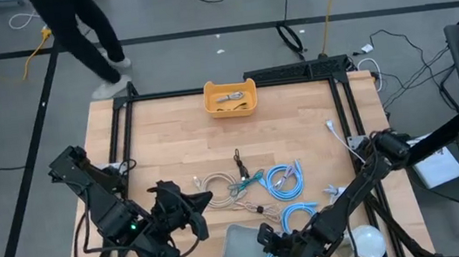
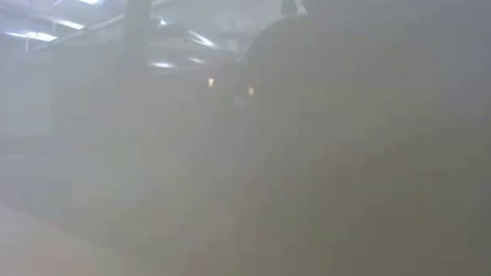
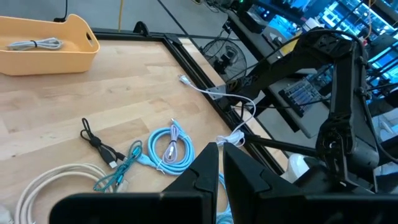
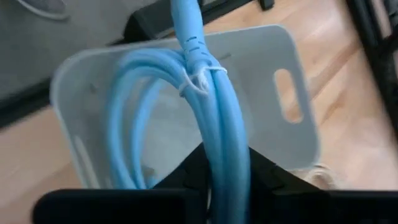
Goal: Sort cables into bins
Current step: Put the blue HDMI cable into the gray bin
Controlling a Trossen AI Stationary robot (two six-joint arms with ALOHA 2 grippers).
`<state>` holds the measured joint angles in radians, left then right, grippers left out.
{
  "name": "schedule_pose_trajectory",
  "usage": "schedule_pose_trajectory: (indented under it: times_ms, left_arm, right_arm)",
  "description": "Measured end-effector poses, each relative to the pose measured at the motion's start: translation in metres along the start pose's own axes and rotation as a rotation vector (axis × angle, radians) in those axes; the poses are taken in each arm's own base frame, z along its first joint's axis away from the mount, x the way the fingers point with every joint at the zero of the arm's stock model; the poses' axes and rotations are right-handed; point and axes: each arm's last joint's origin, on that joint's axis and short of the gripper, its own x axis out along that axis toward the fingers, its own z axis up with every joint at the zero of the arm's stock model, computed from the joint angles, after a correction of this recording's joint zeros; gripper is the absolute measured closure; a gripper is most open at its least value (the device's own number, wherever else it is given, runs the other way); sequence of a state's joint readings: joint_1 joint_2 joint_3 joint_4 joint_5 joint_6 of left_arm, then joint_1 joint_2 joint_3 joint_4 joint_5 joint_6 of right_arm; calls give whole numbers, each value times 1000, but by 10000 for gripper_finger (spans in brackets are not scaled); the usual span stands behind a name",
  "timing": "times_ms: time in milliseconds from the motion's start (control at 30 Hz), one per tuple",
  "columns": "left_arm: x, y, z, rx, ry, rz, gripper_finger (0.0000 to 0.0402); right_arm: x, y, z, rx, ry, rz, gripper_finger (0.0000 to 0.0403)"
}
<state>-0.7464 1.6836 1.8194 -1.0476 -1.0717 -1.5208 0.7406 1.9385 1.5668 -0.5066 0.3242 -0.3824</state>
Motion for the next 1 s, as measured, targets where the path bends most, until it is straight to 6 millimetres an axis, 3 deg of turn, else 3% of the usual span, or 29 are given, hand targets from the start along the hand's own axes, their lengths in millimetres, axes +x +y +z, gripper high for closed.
schedule_pose_trajectory:
  times_ms: [300,533,733,1000]
  left_arm:
    - [0,0,0,4,-1,3,376]
    - [0,0,0,3,-2,3,376]
    - [1,1,1,13,-7,8,376]
    - [2,1,1,17,-12,12,376]
  right_arm:
    - [0,-2,5,34,-49,-32,257]
    - [-15,-5,2,99,-21,-18,227]
    - [-19,-5,-1,117,2,2,247]
    - [-21,-2,-4,173,18,98,324]
